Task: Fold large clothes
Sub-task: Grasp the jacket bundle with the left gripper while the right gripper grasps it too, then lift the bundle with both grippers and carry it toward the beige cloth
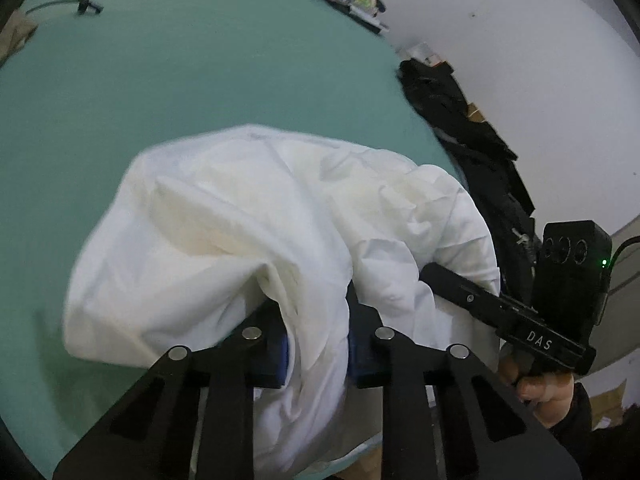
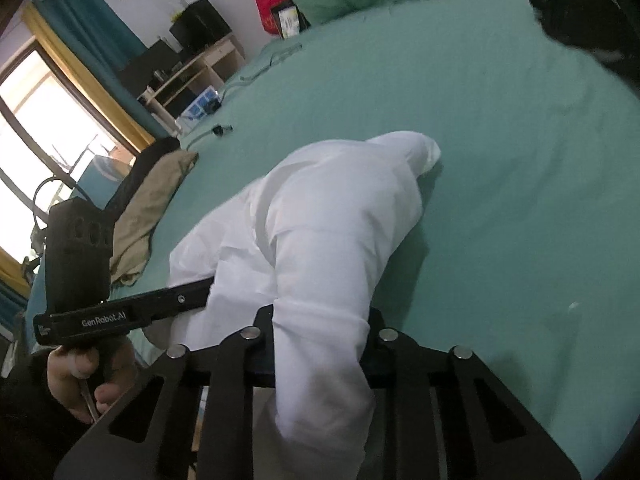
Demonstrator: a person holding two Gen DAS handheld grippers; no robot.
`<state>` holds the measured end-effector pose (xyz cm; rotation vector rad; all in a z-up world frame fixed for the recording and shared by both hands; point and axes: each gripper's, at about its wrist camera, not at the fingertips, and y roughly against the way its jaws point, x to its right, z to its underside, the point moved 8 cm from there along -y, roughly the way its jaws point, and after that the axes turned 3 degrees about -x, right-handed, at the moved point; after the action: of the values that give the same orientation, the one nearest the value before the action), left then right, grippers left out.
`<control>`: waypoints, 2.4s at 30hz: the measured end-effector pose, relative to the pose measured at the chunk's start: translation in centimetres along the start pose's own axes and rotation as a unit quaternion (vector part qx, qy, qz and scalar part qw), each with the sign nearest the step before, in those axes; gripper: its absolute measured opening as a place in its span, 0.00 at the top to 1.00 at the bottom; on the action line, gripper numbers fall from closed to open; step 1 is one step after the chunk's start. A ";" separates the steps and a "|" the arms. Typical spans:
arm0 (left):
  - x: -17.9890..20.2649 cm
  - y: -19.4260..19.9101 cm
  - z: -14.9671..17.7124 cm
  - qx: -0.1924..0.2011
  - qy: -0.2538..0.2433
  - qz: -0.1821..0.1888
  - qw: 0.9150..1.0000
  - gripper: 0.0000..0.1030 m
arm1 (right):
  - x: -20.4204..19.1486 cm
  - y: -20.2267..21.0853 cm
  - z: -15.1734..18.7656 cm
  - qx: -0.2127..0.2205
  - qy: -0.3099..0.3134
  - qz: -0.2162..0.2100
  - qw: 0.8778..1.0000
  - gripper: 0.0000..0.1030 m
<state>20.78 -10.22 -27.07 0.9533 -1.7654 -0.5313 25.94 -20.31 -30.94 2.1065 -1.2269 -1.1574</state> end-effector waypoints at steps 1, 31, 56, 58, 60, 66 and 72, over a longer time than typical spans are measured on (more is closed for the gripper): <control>0.3 0.3 -0.1 0.004 -0.002 0.000 1.000 0.80 | -0.3 0.4 -0.2 0.006 0.001 -0.002 1.000 0.80; -2.5 19.1 -7.9 0.180 -0.067 -0.026 0.981 0.82 | -16.1 1.1 -9.1 0.131 0.074 -0.102 0.983 0.81; -23.7 13.9 -11.9 0.079 0.055 -0.179 0.979 0.78 | -16.5 -18.0 -8.1 0.029 0.008 -0.082 0.996 0.71; -23.5 13.9 -11.9 0.077 0.046 -0.189 0.978 0.77 | -16.0 -18.3 -8.1 0.026 0.009 -0.070 0.997 0.65; -23.5 13.7 -11.9 0.074 0.035 -0.206 0.975 0.77 | -15.3 -18.6 -8.1 0.016 0.004 -0.061 0.998 0.57; -22.6 14.8 -11.3 0.078 0.015 -0.272 0.959 0.73 | -15.6 -16.2 -8.0 -0.012 0.057 -0.001 0.998 0.43; -20.9 18.4 -11.8 0.118 0.025 -0.296 0.947 0.73 | -16.7 -9.7 -9.5 0.062 0.155 0.050 0.985 0.43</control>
<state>28.66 18.31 -21.10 1.6725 -1.5011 -0.6680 34.35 -1.41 -25.13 2.1844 -1.2641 -0.6929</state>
